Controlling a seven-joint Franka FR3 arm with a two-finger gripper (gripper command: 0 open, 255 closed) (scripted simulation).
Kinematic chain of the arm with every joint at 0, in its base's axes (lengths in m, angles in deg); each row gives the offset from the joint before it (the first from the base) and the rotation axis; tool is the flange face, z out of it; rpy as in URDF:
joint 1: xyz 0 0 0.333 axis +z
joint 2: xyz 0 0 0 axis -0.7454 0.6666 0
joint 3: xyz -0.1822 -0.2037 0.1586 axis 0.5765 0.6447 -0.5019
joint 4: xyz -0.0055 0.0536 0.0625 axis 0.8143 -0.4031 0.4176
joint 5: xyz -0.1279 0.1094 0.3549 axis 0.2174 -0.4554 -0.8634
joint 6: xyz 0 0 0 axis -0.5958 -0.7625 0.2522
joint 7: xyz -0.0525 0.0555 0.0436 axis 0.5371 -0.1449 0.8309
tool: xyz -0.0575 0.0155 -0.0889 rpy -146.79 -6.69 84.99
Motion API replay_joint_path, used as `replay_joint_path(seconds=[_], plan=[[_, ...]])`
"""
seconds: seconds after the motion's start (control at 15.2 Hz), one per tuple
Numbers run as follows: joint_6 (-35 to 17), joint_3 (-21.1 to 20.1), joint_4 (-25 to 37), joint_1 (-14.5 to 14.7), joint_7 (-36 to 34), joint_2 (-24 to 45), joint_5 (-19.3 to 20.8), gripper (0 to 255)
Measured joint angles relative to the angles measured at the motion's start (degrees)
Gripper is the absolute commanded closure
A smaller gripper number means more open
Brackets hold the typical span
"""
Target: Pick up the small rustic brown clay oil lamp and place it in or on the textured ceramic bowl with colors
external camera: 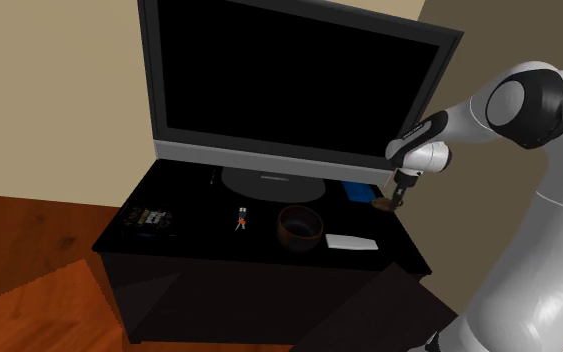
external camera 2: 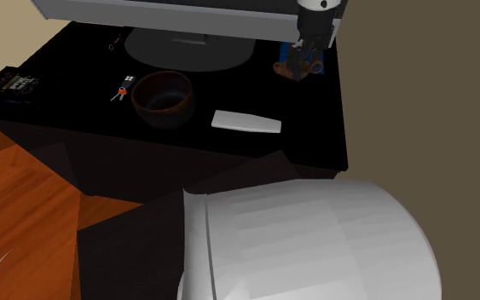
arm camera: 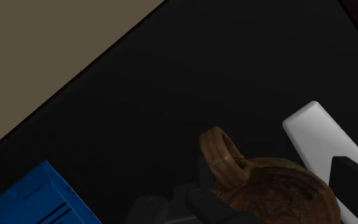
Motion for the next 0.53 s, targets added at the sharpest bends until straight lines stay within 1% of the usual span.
replay_joint_path(seconds=[0.53], plan=[[5.4, 1.3, 1.2, 1.0, -2.1, -4.9, 3.5, 255]])
